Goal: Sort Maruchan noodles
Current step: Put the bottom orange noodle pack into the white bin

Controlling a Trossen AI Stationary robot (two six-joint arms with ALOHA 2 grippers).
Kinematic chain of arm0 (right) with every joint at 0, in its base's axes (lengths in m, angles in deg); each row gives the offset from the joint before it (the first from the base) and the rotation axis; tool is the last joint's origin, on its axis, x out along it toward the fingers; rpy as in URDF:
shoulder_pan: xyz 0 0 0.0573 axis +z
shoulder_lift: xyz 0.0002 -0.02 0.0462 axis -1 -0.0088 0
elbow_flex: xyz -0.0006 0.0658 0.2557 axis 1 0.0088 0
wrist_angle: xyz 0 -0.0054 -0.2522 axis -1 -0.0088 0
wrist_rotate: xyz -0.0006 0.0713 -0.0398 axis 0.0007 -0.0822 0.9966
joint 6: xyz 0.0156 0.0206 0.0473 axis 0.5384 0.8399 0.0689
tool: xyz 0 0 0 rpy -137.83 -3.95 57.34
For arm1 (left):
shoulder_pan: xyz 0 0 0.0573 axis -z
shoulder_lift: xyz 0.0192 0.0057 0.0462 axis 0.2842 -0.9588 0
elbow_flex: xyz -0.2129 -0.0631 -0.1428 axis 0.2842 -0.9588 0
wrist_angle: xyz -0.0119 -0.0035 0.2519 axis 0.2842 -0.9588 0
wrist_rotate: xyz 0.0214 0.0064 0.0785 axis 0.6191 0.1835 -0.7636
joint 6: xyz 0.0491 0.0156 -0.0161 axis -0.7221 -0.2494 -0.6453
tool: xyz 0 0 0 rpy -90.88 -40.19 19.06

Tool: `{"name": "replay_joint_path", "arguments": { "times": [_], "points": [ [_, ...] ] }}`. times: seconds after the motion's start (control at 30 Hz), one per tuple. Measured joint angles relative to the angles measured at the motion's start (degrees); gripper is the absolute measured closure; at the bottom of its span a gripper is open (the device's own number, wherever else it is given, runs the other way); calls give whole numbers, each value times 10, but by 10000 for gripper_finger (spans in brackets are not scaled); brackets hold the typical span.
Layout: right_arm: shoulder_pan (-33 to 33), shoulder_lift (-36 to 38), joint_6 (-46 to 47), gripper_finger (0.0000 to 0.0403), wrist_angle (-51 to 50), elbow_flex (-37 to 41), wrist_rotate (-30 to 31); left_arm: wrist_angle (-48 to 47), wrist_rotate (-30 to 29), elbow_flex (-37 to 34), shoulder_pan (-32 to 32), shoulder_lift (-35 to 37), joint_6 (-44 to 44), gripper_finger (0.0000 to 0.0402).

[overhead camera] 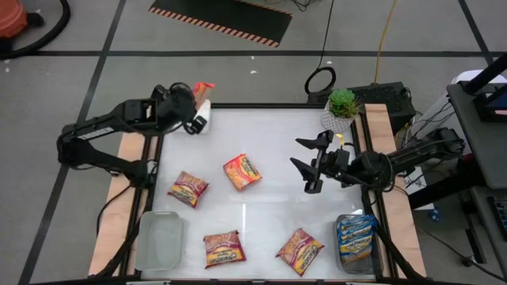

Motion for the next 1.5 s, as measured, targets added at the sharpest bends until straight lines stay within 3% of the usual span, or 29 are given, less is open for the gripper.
{"name": "replay_joint_path", "arguments": {
  "times": [0.2,0.5,0.8,1.5],
  "points": [
    [0,6,-12,140,-2,0,-1,16,57,-39,-92,0,1,281],
    [1,6,-26,140,-11,0,-1,19,95,-121,-216,0,1,281],
    [25,6,-63,140,-12,0,-1,158,184,-230,-301,0,-37,281],
    [72,6,-132,140,9,1,44,230,166,-334,-383,0,17,281]
  ]
}}
